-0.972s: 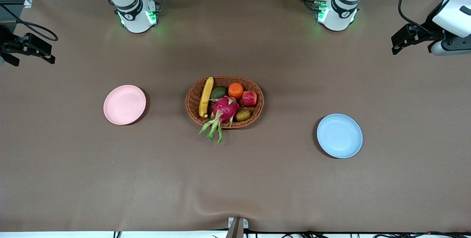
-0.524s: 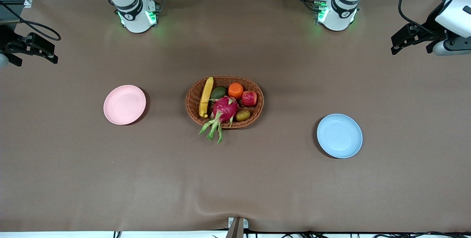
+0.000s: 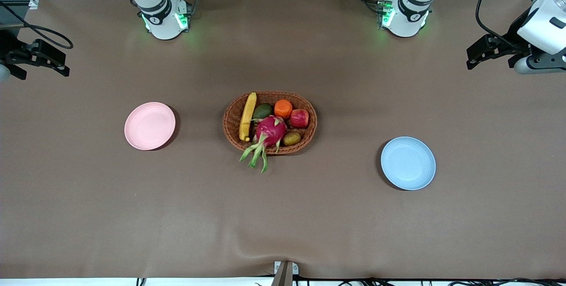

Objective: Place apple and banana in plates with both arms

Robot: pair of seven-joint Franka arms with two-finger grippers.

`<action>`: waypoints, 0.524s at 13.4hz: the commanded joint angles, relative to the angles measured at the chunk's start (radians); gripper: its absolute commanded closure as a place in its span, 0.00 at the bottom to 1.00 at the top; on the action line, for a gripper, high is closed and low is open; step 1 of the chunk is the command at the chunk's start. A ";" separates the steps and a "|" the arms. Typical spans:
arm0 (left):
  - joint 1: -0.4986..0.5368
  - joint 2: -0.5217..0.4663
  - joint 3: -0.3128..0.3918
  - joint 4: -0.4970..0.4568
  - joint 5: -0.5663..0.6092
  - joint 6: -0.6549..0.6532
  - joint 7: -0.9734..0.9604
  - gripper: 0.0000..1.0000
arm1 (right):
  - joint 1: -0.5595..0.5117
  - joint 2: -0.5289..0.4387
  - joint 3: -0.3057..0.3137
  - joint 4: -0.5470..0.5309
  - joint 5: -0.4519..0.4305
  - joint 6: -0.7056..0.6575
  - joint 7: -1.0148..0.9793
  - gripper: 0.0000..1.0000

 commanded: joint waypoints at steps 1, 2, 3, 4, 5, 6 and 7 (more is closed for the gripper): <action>0.002 0.005 -0.005 0.021 -0.007 -0.026 0.000 0.00 | 0.003 -0.001 -0.003 -0.001 0.000 -0.006 -0.006 0.00; 0.004 0.004 -0.005 0.018 -0.008 -0.026 0.011 0.00 | 0.003 -0.001 -0.003 0.000 0.000 -0.006 -0.006 0.00; 0.007 0.002 -0.006 0.015 -0.014 -0.026 0.013 0.00 | 0.003 -0.001 -0.003 0.000 0.000 -0.006 -0.006 0.00; 0.005 0.002 -0.005 0.014 -0.016 -0.027 0.011 0.00 | 0.003 -0.001 -0.003 -0.001 0.000 -0.004 -0.006 0.00; 0.002 0.002 -0.006 0.011 -0.016 -0.027 -0.005 0.00 | 0.003 -0.003 -0.003 -0.001 0.000 -0.006 -0.006 0.00; 0.001 0.004 -0.014 0.000 -0.016 -0.026 -0.010 0.00 | 0.003 -0.003 -0.003 -0.001 0.000 -0.004 -0.006 0.00; 0.004 0.004 -0.035 -0.008 -0.016 -0.024 -0.018 0.00 | 0.003 -0.001 -0.003 0.000 0.000 -0.004 -0.006 0.00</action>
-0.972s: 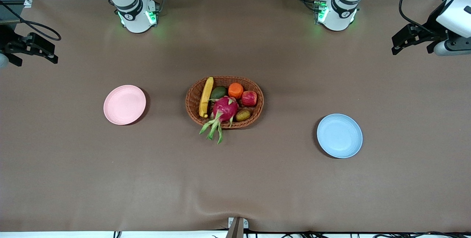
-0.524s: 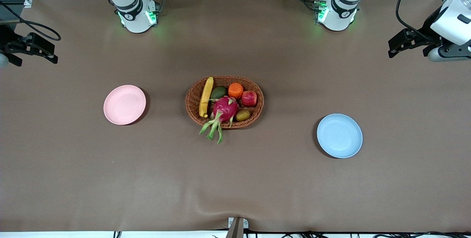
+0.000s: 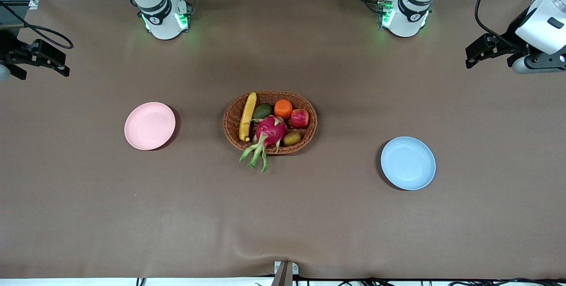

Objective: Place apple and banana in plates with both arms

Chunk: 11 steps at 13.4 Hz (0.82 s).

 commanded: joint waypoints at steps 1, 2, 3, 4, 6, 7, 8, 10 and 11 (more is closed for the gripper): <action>0.005 0.002 -0.031 -0.005 -0.016 -0.012 -0.026 0.00 | 0.003 -0.001 -0.003 -0.001 0.000 -0.004 -0.006 0.00; 0.006 0.002 -0.031 -0.007 -0.016 -0.012 -0.028 0.00 | 0.003 -0.001 -0.003 -0.001 0.000 -0.004 -0.006 0.00; 0.006 0.002 -0.032 -0.007 -0.016 -0.013 -0.026 0.00 | 0.003 -0.001 -0.003 -0.001 0.000 -0.004 -0.006 0.00; 0.006 0.003 -0.032 -0.007 -0.016 -0.012 -0.028 0.00 | 0.003 -0.001 -0.003 0.001 0.001 -0.004 -0.006 0.00; 0.001 0.015 -0.034 -0.008 -0.016 -0.004 -0.028 0.00 | 0.003 -0.001 -0.003 -0.001 0.001 -0.003 -0.005 0.00; 0.000 0.018 -0.034 -0.008 -0.013 -0.004 -0.028 0.00 | 0.003 -0.001 -0.003 -0.001 0.001 -0.004 -0.005 0.00; 0.001 0.023 -0.038 -0.008 -0.016 -0.003 -0.029 0.00 | 0.003 -0.003 -0.003 -0.001 0.001 -0.004 -0.003 0.00; 0.000 0.047 -0.043 -0.013 -0.026 0.011 -0.063 0.00 | 0.003 -0.001 -0.003 -0.001 0.004 -0.004 0.001 0.00; 0.000 0.069 -0.052 -0.011 -0.034 0.016 -0.104 0.00 | 0.001 -0.003 -0.005 -0.001 0.024 -0.004 0.004 0.00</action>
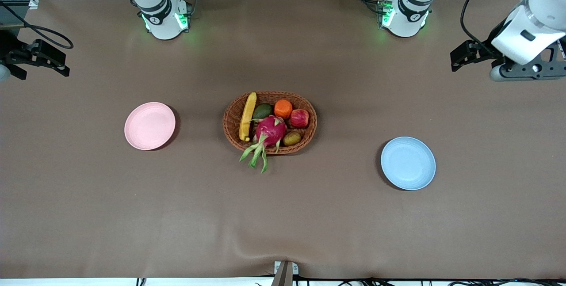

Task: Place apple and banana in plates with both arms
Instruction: 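Reach the left gripper into the basket and grasp the red apple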

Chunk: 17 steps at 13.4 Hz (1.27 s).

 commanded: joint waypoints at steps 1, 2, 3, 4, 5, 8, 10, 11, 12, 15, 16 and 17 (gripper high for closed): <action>0.001 0.052 -0.033 0.003 -0.043 0.021 -0.100 0.00 | -0.003 -0.003 -0.005 -0.001 0.034 -0.001 0.004 0.00; 0.000 0.069 -0.053 0.003 -0.044 0.033 -0.140 0.00 | -0.003 -0.003 -0.005 -0.001 0.034 -0.003 0.004 0.00; 0.000 0.092 -0.087 0.004 -0.044 0.055 -0.192 0.00 | -0.002 -0.003 -0.006 -0.001 0.034 -0.004 0.004 0.00; 0.000 0.123 -0.123 0.004 -0.044 0.085 -0.250 0.00 | -0.003 -0.003 -0.006 -0.001 0.034 -0.003 0.004 0.00; 0.000 0.154 -0.151 0.004 -0.043 0.122 -0.289 0.00 | -0.002 -0.003 -0.005 -0.001 0.034 0.000 0.004 0.00; -0.058 0.242 -0.190 0.004 -0.034 0.236 -0.369 0.00 | 0.004 -0.003 -0.005 0.001 0.034 0.003 0.004 0.00; -0.135 0.305 -0.190 0.004 -0.032 0.300 -0.424 0.00 | 0.003 -0.003 -0.005 0.001 0.034 0.002 0.004 0.00; -0.169 0.345 -0.190 0.015 -0.029 0.310 -0.462 0.00 | 0.003 -0.003 -0.005 0.001 0.034 0.002 0.004 0.00; -0.198 0.382 -0.190 0.018 -0.017 0.313 -0.481 0.00 | 0.003 -0.001 -0.005 0.001 0.034 0.002 0.004 0.00; -0.267 0.453 -0.190 0.018 0.020 0.362 -0.498 0.00 | 0.003 -0.001 -0.005 0.001 0.034 0.000 0.004 0.00; -0.290 0.479 -0.190 0.018 0.022 0.385 -0.522 0.00 | 0.003 -0.001 -0.005 0.001 0.034 0.000 0.004 0.00; -0.311 0.502 -0.188 0.018 0.023 0.418 -0.560 0.00 | 0.003 -0.001 -0.005 0.001 0.034 -0.001 0.004 0.00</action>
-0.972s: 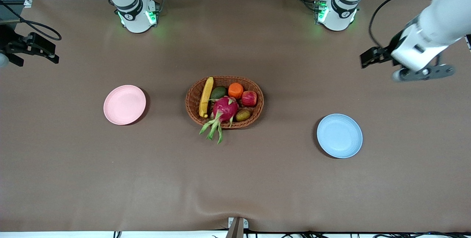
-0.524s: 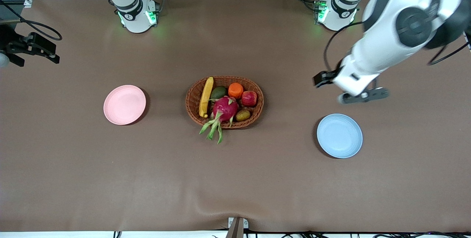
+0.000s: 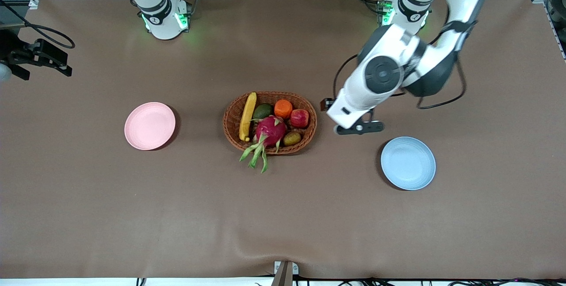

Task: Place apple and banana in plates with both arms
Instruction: 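Reach the left gripper into the basket and grasp the red apple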

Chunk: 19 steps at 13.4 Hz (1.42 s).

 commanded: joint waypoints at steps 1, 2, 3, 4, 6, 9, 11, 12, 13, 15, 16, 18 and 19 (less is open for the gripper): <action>-0.060 0.064 0.006 0.027 0.032 0.066 -0.096 0.00 | 0.001 -0.001 -0.003 0.001 0.016 -0.002 0.004 0.00; -0.081 0.090 0.007 0.034 0.046 0.087 -0.129 0.00 | 0.001 -0.001 -0.003 0.001 0.016 -0.002 0.004 0.00; -0.102 0.119 0.010 0.060 0.063 0.092 -0.143 0.00 | 0.001 -0.001 -0.003 0.001 0.016 -0.003 0.004 0.00; -0.122 0.146 0.013 0.085 0.095 0.092 -0.146 0.00 | 0.001 -0.001 -0.003 0.001 0.016 -0.005 0.004 0.00; -0.147 0.194 0.013 0.119 0.150 0.093 -0.149 0.00 | 0.001 -0.001 -0.003 0.001 0.016 -0.003 0.004 0.00; -0.184 0.242 0.013 0.153 0.202 0.101 -0.149 0.00 | 0.001 -0.001 -0.003 0.001 0.016 -0.005 0.004 0.00; -0.199 0.255 0.013 0.150 0.212 0.145 -0.149 0.00 | 0.001 -0.001 -0.003 0.001 0.016 -0.005 0.004 0.00; -0.204 0.263 0.015 0.148 0.213 0.164 -0.149 0.00 | 0.001 -0.001 -0.003 0.001 0.016 -0.005 0.004 0.00; -0.207 0.272 0.015 0.146 0.219 0.187 -0.149 0.00 | 0.001 -0.001 -0.003 0.001 0.016 -0.005 0.004 0.00; -0.216 0.285 0.015 0.143 0.244 0.208 -0.149 0.02 | 0.001 -0.001 -0.003 0.001 0.016 -0.005 0.004 0.00; -0.222 0.289 0.015 0.142 0.256 0.212 -0.149 0.03 | 0.001 -0.001 -0.003 0.001 0.016 -0.005 0.004 0.00; -0.228 0.303 0.015 0.140 0.258 0.213 -0.149 0.05 | 0.001 -0.001 -0.003 0.001 0.016 -0.005 0.004 0.00; -0.233 0.308 0.015 0.140 0.258 0.215 -0.149 0.06 | 0.001 -0.001 -0.003 0.001 0.016 -0.005 0.004 0.00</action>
